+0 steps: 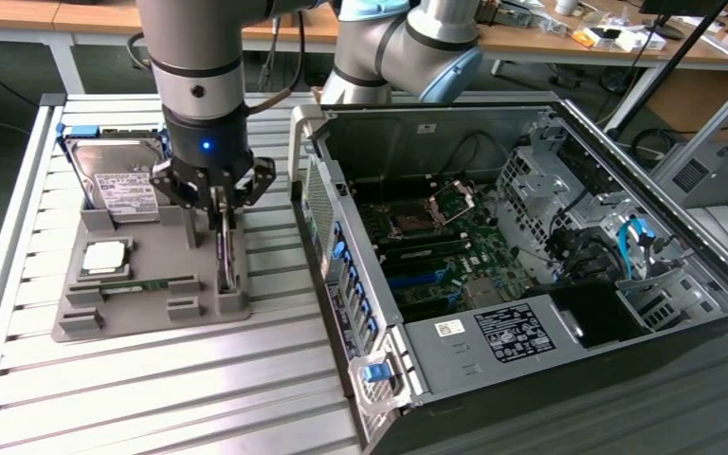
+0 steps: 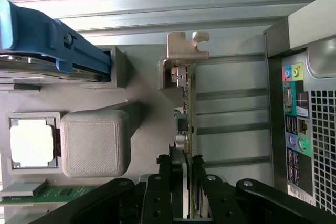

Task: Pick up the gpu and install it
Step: 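Pick up the gpu and move the gpu toward the slot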

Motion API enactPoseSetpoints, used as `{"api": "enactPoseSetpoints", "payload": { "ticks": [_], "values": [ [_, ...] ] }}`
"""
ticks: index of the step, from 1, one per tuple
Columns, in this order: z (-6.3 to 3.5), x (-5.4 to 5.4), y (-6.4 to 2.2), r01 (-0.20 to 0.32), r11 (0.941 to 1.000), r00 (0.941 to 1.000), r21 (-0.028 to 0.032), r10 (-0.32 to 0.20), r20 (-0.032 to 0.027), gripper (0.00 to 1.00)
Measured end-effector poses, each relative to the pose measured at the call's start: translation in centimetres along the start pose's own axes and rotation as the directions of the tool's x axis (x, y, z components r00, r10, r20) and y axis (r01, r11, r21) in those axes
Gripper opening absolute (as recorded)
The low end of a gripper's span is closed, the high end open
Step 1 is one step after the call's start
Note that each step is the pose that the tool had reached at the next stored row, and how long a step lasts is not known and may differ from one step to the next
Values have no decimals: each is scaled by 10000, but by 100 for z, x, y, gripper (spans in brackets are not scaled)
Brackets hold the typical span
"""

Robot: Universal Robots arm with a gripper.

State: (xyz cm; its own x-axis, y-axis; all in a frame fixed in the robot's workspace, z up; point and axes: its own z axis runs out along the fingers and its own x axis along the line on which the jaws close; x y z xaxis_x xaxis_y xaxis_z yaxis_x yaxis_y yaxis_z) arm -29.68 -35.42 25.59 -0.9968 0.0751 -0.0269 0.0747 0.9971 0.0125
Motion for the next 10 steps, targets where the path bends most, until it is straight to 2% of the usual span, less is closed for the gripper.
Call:
{"api": "enactPoseSetpoints", "payload": {
  "ticks": [10],
  "values": [
    [-28,-1,1,0,10000,10000,0,0,0,27]
  ]
}}
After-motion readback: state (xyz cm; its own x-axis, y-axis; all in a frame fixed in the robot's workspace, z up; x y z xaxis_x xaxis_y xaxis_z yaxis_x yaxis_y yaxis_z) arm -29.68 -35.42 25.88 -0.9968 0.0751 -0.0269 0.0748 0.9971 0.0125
